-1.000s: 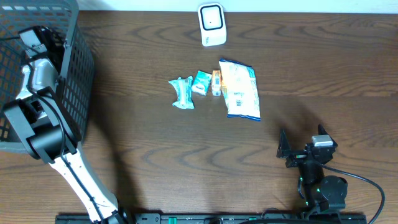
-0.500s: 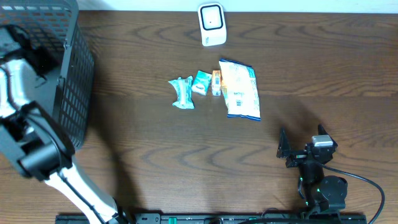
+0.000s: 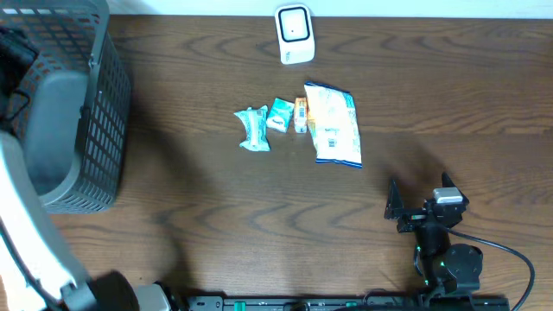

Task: Scan the item barcode
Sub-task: 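Reach into the basket and grasp the dark green round-label pack, left gripper, then carry the dark green pack out and set it beside the mint-green pack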

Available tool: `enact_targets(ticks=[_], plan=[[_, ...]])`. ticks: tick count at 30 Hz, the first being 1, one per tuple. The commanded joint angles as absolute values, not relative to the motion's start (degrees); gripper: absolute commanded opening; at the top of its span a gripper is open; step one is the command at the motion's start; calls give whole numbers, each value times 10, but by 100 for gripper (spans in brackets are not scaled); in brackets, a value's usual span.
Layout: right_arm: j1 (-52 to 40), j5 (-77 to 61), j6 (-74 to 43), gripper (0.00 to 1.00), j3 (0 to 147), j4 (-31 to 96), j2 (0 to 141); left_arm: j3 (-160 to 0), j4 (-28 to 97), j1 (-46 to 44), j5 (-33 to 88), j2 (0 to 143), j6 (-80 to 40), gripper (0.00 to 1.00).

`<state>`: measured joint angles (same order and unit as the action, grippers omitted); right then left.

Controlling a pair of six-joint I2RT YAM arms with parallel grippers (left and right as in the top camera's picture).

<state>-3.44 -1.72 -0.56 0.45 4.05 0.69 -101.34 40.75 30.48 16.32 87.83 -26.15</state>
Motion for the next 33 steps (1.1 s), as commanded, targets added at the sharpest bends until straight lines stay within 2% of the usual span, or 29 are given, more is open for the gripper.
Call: enact_targets(ticks=[1, 5, 9, 15, 22, 33], plan=[[-31, -20, -4, 99, 3, 43, 4, -1015, 430, 286, 269, 827, -307, 42], [-31, -20, -4, 99, 3, 43, 4, -1015, 483, 231, 281, 803, -307, 42], [-31, -20, -4, 99, 3, 43, 4, -1015, 572, 127, 280, 810, -304, 43], [-31, -20, -4, 99, 3, 43, 4, -1005, 641, -3, 256, 849, -238, 43], [-31, -20, -4, 99, 3, 43, 4, -973, 673, -138, 108, 941, -238, 43], [-31, -20, -4, 99, 3, 43, 4, -973, 615, -245, 104, 1132, -238, 47]])
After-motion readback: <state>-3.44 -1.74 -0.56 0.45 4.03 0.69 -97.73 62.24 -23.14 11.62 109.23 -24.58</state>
